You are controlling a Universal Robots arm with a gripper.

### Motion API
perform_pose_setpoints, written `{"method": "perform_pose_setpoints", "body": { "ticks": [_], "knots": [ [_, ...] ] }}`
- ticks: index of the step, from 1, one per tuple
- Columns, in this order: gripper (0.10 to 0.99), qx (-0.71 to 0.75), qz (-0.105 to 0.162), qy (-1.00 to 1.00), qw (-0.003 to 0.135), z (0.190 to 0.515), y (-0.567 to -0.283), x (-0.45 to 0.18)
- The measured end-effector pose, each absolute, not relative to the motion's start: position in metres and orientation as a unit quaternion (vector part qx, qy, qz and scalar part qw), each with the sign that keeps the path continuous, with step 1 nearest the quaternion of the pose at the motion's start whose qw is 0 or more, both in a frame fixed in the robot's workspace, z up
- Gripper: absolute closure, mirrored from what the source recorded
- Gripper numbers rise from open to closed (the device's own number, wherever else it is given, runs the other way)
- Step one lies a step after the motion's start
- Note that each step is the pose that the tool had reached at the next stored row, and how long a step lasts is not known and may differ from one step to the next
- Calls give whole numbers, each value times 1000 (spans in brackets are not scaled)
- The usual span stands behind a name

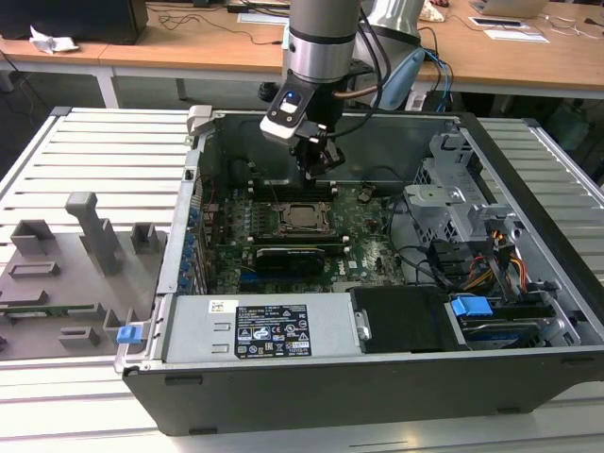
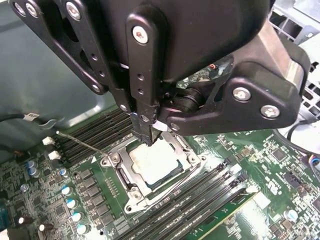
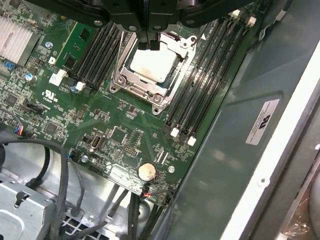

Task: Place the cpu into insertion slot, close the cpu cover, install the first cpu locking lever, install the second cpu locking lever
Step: 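Install the first cpu locking lever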

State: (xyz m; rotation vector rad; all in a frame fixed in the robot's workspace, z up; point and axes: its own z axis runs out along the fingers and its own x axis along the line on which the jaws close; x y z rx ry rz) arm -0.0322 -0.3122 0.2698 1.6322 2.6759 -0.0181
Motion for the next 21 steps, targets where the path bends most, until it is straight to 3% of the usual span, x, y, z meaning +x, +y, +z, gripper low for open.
{"method": "perform_pose_setpoints", "body": {
  "ticks": [21],
  "knots": [
    [980, 442, -5, 897, 4, 270, -312, -32]
  ]
}}
